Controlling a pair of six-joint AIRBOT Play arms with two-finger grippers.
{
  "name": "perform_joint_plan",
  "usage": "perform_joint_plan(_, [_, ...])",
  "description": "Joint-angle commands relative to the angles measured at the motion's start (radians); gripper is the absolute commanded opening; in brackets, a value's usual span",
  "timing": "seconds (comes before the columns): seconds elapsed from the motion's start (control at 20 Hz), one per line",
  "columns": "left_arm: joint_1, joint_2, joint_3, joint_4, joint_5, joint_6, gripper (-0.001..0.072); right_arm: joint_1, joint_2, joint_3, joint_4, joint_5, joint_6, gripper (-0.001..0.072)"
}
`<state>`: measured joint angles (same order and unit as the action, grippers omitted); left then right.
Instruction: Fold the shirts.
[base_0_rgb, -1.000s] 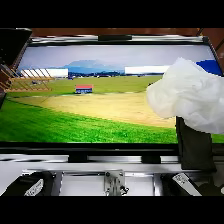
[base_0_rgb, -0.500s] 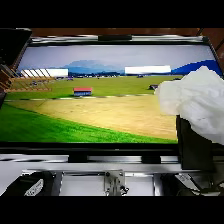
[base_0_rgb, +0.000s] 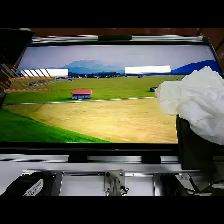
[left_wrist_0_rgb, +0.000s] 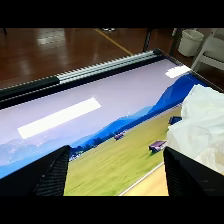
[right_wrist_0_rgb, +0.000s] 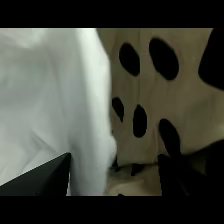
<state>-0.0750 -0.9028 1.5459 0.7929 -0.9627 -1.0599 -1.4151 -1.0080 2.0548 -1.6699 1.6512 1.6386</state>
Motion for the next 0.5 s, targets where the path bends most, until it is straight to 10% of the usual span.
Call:
perform_joint_plan(0.0, [0.0,-0.009,0.001,0.0,0.0,0.0,0.0699,-0.001,0.063,-0.031,0.072,0.209,-0.018,0.0662])
perform_joint_plan(0.45, [0.0,-0.009,0.001,0.007,0.0,0.001,0.0699,-0.001,0.34,-0.573,0.24,0.21,-0.047,0.0661])
